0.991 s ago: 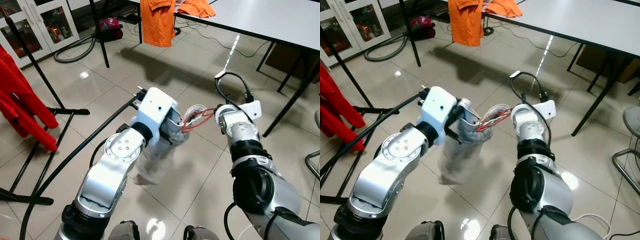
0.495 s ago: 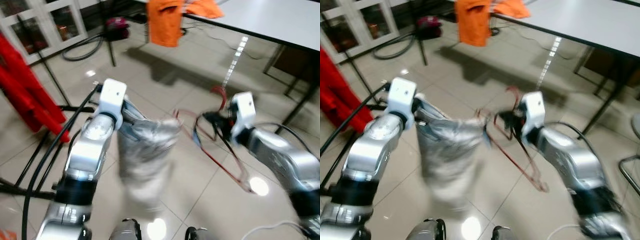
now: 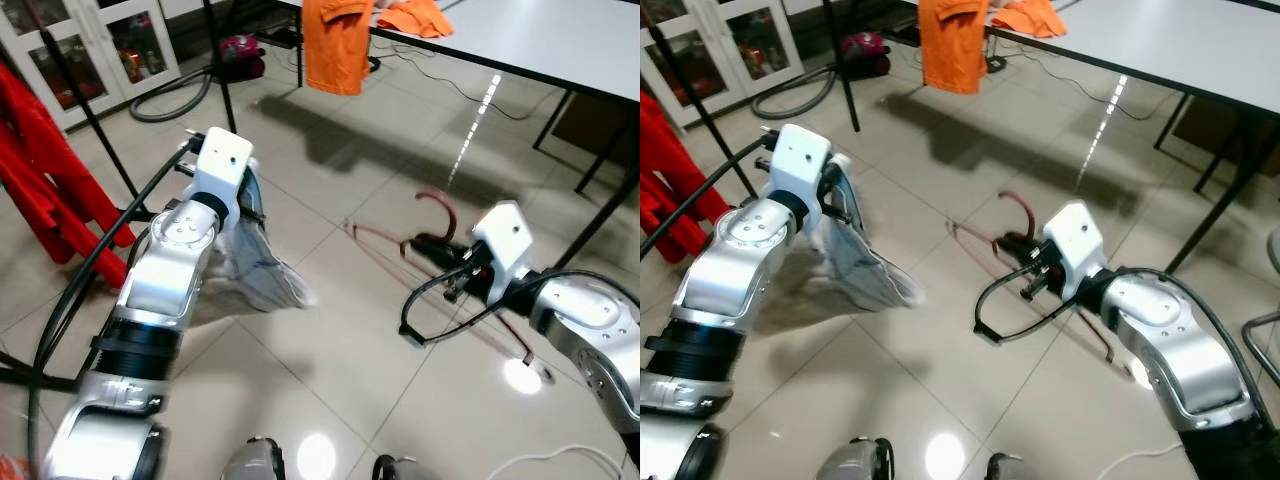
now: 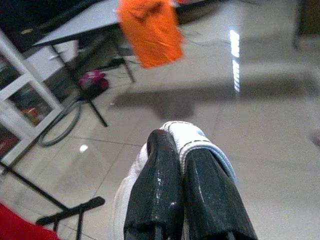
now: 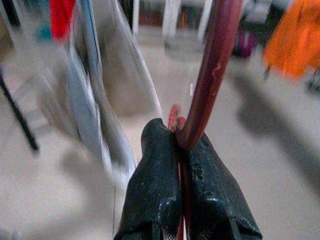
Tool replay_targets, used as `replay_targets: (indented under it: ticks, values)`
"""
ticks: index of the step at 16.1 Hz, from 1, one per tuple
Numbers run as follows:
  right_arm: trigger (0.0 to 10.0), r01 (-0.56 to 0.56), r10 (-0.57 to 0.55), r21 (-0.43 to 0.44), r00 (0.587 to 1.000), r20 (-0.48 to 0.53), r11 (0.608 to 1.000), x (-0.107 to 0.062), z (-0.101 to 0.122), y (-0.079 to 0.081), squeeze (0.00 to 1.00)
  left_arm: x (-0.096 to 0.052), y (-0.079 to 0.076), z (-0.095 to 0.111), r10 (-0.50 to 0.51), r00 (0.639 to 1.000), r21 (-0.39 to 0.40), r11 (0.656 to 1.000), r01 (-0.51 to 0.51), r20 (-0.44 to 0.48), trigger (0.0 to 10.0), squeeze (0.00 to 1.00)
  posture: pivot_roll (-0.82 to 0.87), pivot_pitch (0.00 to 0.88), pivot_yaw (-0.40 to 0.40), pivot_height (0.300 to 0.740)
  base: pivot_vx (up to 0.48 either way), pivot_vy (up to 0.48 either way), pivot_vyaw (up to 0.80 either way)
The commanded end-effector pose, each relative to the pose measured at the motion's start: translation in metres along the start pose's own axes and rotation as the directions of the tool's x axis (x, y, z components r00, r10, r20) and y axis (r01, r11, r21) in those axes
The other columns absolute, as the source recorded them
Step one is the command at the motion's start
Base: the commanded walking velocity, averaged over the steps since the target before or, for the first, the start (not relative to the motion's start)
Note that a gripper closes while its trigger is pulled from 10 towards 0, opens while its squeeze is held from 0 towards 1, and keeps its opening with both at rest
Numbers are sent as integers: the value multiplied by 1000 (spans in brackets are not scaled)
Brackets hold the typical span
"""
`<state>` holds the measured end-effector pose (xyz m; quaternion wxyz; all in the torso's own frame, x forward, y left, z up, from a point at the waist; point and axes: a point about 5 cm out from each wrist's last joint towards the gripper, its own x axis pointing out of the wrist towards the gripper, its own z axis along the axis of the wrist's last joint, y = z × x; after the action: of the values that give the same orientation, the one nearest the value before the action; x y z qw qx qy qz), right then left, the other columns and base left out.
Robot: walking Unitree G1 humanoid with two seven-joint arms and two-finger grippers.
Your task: Hang hanger
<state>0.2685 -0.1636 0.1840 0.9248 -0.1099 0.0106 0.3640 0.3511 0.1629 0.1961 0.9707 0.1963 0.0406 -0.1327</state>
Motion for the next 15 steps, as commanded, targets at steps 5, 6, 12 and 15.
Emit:
replay_targets:
  ticks: [5,6,12,15]
  values:
    - [10000,-141,144,-34,984,109,989,7,24,31,0,2,5,0,82,995,13,996,-83,63,10000,0,-12,75,59,740,0,0,0]
    - [10000,-163,165,-21,981,98,986,4,24,35,0,4,6,-3,86,995,22,996,-87,43,10000,0,-12,77,59,740,0,0,0]
    - [10000,-248,248,14,968,27,969,-11,22,50,0,7,1,-6,80,996,2,997,-80,30,10000,0,-21,80,68,740,0,0,0]
    - [10000,-207,206,31,977,50,978,-2,24,49,0,7,-5,-3,63,997,-7,998,-63,39,10000,0,-20,79,64,740,0,0,0]
